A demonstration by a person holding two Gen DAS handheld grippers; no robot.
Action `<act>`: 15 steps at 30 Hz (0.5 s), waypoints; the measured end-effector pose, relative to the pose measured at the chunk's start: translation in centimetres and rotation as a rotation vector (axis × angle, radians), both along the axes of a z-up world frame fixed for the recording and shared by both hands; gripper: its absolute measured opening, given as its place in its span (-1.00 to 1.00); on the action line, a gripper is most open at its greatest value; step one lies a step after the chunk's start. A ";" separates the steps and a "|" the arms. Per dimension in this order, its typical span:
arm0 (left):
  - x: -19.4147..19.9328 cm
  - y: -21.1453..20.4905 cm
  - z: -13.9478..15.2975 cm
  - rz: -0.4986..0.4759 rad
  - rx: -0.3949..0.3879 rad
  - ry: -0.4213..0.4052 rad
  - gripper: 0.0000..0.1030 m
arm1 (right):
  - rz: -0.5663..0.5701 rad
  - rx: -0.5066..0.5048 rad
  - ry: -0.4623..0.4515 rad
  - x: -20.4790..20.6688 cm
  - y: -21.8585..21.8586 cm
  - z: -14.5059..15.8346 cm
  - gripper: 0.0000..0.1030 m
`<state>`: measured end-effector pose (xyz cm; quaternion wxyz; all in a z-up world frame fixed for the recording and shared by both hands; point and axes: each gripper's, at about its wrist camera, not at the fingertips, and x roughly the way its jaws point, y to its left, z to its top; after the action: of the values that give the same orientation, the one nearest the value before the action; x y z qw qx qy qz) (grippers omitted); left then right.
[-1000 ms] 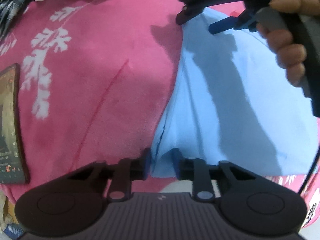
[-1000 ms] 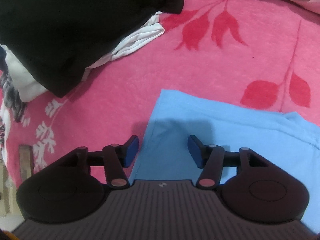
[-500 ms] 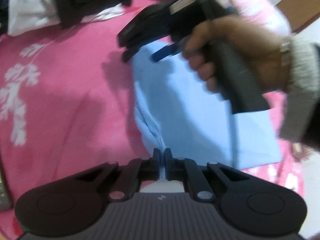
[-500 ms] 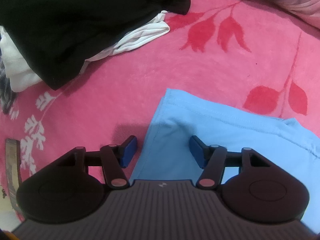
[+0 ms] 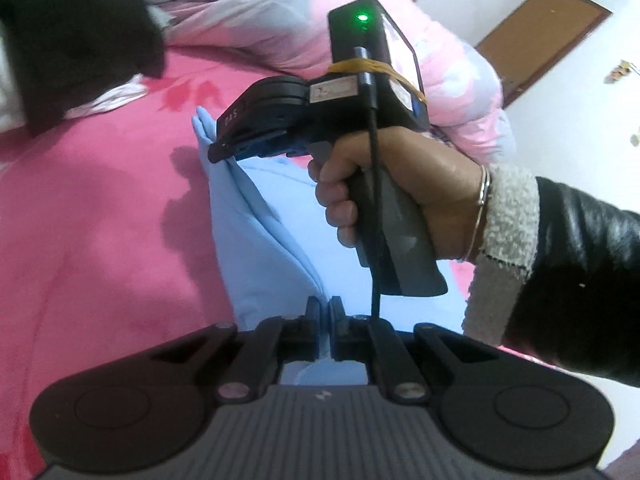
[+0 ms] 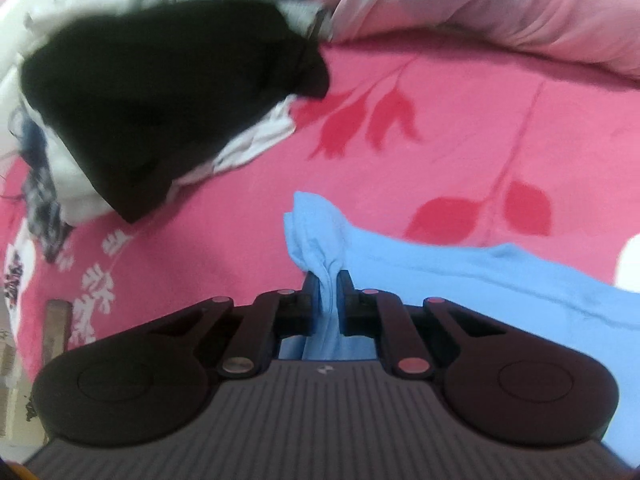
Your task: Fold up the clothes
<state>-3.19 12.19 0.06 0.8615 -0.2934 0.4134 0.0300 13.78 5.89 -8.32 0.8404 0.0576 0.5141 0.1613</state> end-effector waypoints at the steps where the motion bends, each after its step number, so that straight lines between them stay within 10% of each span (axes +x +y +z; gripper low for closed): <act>1: 0.7 -0.8 0.0 -0.009 0.003 -0.005 -0.91 | -0.004 0.011 -0.012 0.0 -1.0 0.3 -0.86; 15: 11.3 -15.3 -0.5 -0.174 -0.011 -0.040 -0.92 | -0.145 0.092 -0.119 -3.6 -21.7 1.8 -0.87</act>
<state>8.08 -3.14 -0.47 0.8672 -0.2617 0.4203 -0.0532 10.19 -15.78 -6.54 0.8754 0.1233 0.4500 0.1266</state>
